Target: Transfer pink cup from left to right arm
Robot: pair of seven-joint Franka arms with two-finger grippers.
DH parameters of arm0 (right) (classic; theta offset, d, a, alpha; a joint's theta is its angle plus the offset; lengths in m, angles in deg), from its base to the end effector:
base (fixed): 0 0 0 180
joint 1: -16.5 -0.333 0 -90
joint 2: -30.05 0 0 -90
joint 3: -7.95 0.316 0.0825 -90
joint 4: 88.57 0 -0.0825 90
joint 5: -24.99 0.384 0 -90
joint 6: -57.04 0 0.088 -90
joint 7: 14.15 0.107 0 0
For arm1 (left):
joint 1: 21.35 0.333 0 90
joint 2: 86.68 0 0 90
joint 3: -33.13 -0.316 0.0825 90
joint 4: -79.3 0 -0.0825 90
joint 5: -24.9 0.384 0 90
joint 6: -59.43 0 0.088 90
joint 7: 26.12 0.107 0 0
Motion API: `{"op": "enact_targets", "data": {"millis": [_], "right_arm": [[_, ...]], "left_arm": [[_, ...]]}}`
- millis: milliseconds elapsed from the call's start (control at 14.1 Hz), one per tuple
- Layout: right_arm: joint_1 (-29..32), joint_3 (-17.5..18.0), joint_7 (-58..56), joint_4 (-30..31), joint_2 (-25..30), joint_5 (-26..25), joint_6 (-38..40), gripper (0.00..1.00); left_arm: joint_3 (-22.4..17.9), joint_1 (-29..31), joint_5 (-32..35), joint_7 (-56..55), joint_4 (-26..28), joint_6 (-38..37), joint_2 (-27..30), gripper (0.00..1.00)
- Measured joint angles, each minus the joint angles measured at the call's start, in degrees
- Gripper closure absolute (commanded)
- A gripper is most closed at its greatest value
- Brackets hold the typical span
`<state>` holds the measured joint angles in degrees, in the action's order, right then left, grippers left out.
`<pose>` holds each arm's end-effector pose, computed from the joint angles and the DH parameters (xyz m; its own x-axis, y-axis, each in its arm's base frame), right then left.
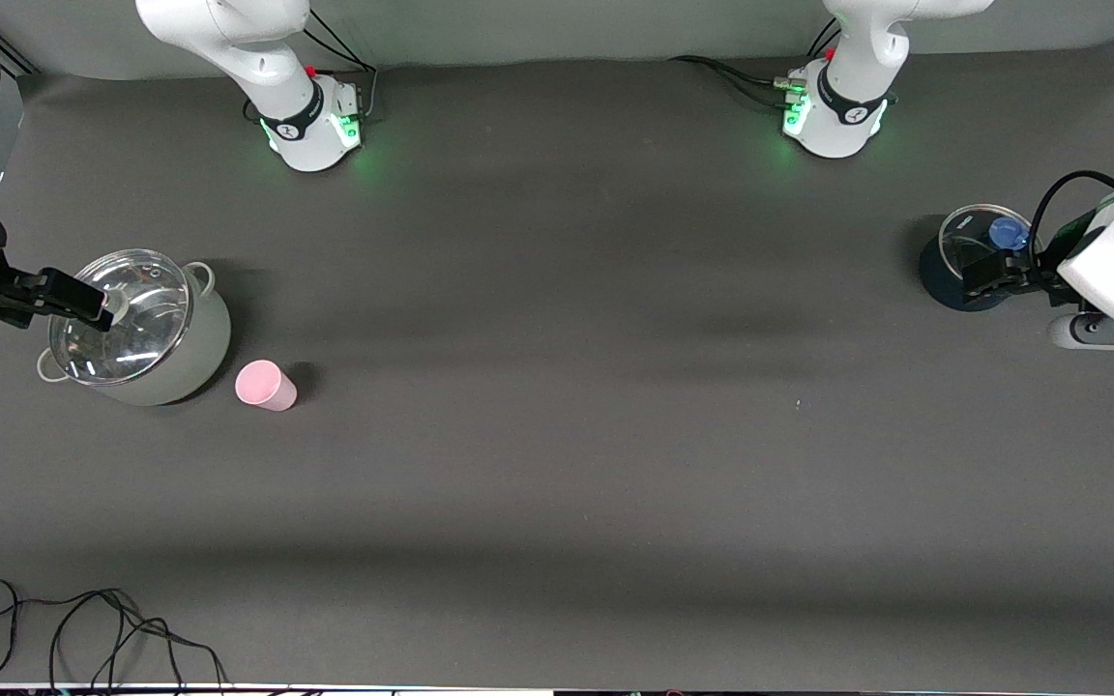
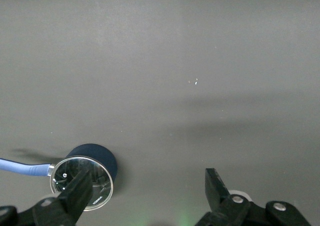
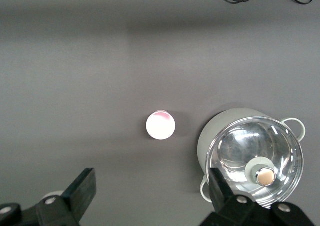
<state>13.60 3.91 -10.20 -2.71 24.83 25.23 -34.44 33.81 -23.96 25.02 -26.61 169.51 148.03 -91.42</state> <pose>0.5850 -0.0093 0.6092 0.9960 -0.0885 0.0073 -0.0885 -0.9961 0.0017 0.5727 -0.0324 0.5741 0.9927 -0.0485 -0.1106 -0.0490 -0.9988 -0.0021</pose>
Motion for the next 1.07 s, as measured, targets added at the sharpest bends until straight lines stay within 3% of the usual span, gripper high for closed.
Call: {"op": "enact_targets", "data": {"millis": [1067], "right_arm": [[-0.01, 0.03, -0.24, 0.00, -0.82, 0.00, 0.22, 0.00]], "left_arm": [[0.00, 0.00, 0.00, 0.00, 0.00, 0.00, 0.00, 0.00]]}}
